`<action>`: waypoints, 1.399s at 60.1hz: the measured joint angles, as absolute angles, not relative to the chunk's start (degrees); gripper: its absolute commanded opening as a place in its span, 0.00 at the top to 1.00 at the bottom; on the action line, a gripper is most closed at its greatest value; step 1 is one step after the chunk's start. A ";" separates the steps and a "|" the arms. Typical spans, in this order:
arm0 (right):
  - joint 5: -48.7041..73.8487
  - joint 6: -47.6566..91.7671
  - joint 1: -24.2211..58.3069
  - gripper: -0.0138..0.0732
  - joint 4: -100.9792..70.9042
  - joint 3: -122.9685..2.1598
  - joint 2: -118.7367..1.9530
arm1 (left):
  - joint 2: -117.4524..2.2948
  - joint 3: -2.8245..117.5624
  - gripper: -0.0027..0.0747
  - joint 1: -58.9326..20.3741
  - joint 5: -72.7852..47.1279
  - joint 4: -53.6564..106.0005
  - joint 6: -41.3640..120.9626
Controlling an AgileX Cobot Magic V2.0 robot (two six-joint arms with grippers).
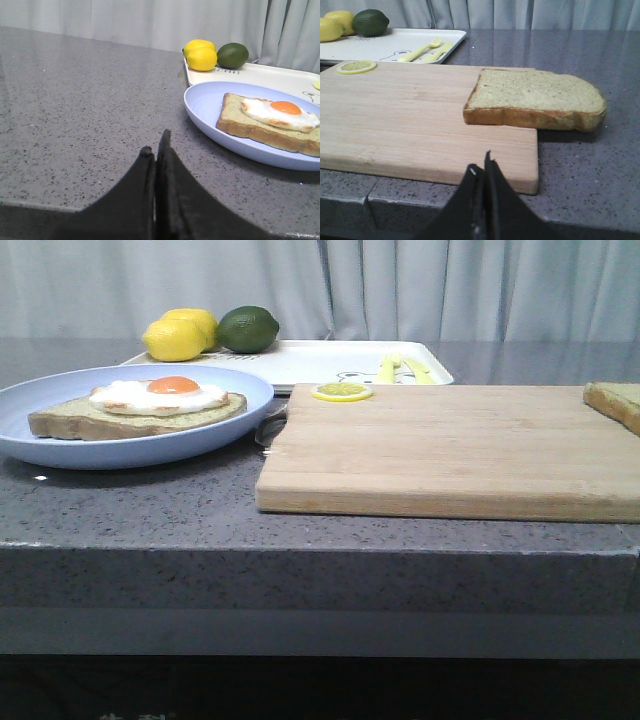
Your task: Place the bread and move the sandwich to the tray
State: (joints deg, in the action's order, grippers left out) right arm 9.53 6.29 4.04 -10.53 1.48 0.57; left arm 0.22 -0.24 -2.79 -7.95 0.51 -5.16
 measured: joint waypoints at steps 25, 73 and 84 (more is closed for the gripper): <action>7.50 6.29 4.04 0.93 -10.53 1.48 0.57 | 0.22 -0.24 0.99 -2.79 -6.68 0.41 -5.16; 28.07 6.29 4.04 0.93 -10.53 -35.00 -24.63 | -22.96 27.24 0.99 -2.79 -14.04 -0.30 -5.16; 30.08 6.29 4.04 0.89 -10.53 -36.50 -31.56 | -28.07 27.24 0.99 -2.79 -13.93 -0.30 -5.16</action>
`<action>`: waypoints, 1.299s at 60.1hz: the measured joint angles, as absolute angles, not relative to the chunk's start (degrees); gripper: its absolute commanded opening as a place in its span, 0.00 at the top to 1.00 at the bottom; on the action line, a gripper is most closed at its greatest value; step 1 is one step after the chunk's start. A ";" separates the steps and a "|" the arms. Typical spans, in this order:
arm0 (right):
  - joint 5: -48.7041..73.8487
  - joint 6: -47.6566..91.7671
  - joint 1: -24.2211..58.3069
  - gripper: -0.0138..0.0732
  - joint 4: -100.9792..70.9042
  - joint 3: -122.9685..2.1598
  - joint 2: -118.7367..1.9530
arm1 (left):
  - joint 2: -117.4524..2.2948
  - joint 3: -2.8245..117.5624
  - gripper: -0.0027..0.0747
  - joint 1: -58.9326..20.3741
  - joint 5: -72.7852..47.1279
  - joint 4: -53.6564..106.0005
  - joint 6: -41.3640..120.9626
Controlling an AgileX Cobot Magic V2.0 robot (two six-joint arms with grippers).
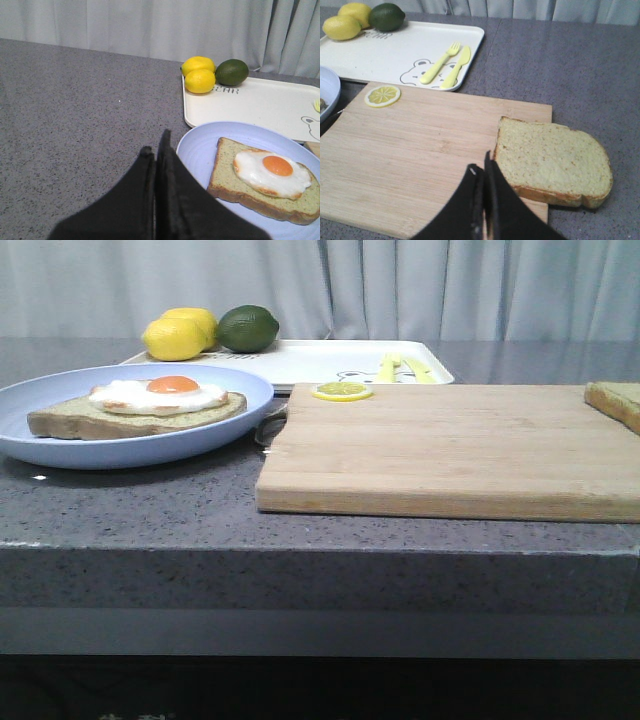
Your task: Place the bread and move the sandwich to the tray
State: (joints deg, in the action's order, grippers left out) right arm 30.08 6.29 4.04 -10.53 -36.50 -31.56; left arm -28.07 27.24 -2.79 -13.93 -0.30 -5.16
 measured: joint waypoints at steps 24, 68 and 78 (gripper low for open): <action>30.97 6.29 4.04 0.12 -10.53 -36.50 -32.31 | -28.24 27.24 0.16 -2.79 -13.93 -0.41 -5.16; 53.94 1.89 -11.31 0.12 -7.32 -67.31 -73.97 | -28.24 27.24 0.16 -2.79 -13.47 -0.41 -5.16; 56.23 2.79 -15.71 0.12 -7.18 -72.08 -84.15 | -28.24 27.24 0.16 -2.79 -13.26 -0.41 -5.16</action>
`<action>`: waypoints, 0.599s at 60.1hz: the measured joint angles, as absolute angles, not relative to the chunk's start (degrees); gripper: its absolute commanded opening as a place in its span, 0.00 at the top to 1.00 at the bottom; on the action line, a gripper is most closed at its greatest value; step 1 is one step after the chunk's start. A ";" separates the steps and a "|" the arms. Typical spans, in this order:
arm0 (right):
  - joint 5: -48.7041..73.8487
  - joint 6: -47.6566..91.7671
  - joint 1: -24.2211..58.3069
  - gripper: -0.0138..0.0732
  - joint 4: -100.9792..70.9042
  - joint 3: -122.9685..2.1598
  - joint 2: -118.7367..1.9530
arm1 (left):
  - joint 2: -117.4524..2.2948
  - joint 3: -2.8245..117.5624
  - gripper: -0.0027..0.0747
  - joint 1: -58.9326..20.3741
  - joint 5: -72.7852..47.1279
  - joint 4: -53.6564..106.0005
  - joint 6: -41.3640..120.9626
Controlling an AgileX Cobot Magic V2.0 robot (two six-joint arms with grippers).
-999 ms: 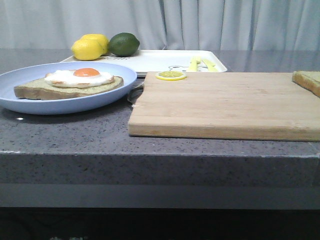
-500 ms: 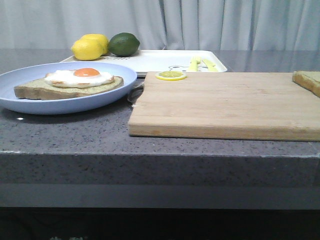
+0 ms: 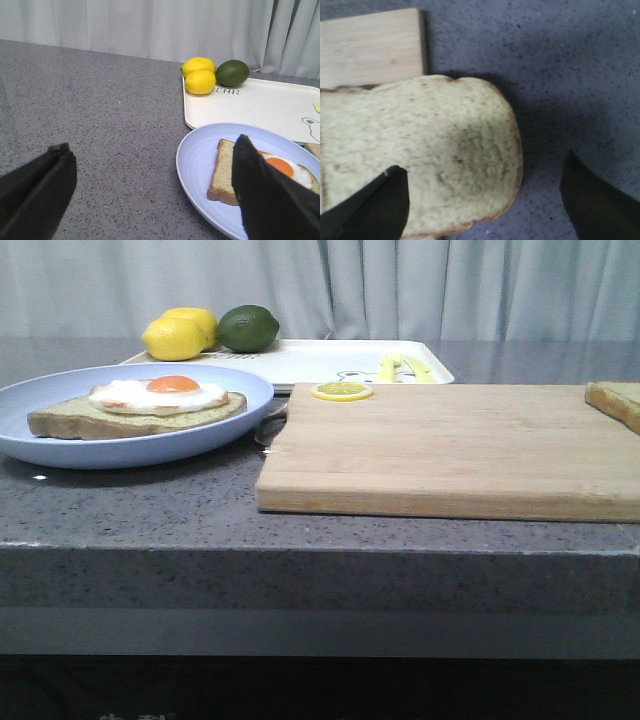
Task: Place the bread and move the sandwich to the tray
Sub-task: 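Lower the right gripper and grasp the bread slice on the cutting board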
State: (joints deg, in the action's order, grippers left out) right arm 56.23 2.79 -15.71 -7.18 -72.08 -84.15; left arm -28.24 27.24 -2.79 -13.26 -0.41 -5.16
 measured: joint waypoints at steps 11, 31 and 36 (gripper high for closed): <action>56.62 7.73 -18.84 0.12 -11.39 -74.72 -91.17 | -28.24 27.24 0.16 -2.79 -13.26 -0.41 -5.16; 58.26 18.30 -20.38 0.12 -21.46 -75.86 -96.77 | -28.24 27.24 0.16 -2.79 -13.26 -0.41 -5.16; 58.63 18.70 -20.41 0.12 -22.26 -76.08 -97.73 | -28.24 27.24 0.16 -2.79 -13.26 -0.41 -5.16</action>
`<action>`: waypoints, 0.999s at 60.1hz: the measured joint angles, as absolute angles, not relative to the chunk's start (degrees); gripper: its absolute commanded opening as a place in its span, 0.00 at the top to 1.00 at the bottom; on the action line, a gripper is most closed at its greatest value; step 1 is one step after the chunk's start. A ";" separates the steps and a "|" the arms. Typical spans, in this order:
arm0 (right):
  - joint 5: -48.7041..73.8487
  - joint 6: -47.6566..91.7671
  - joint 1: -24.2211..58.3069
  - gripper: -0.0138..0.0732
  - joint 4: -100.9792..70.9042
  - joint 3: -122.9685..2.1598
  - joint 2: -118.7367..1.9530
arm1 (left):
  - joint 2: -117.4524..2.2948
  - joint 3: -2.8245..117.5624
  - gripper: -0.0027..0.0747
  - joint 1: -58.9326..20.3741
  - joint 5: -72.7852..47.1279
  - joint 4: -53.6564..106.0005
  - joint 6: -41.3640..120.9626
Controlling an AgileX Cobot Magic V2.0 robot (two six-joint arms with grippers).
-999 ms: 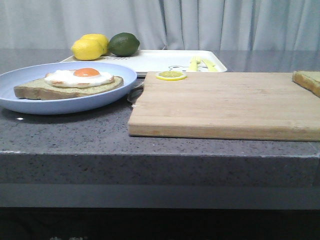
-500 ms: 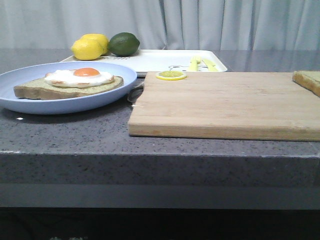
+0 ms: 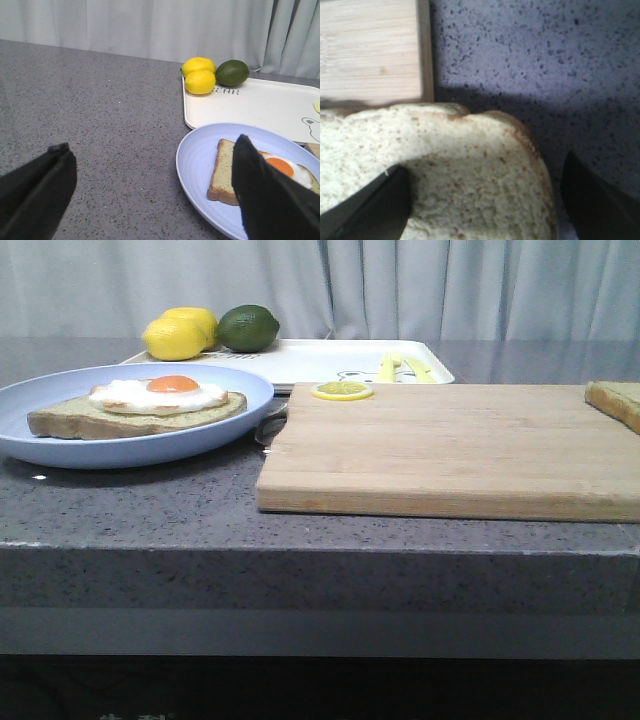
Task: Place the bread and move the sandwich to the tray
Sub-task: 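Lower the right gripper and grasp the bread slice on the cutting board, then lift the bread slice with the right gripper toward the blue plate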
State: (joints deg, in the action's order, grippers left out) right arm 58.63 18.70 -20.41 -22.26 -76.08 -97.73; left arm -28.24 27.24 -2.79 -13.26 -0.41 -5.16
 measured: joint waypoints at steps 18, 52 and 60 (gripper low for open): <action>59.49 19.21 -20.51 0.58 -23.09 -76.43 -97.98 | -28.24 27.24 0.16 -2.79 -13.26 -0.41 -5.16; 63.67 18.50 -20.65 0.93 -22.25 -80.22 -93.65 | -28.24 27.24 0.16 -2.79 -13.26 -0.41 -5.16; 65.78 17.38 -20.55 0.93 -25.15 -82.10 -89.76 | -28.24 27.24 0.16 -2.79 -13.26 -0.41 -5.16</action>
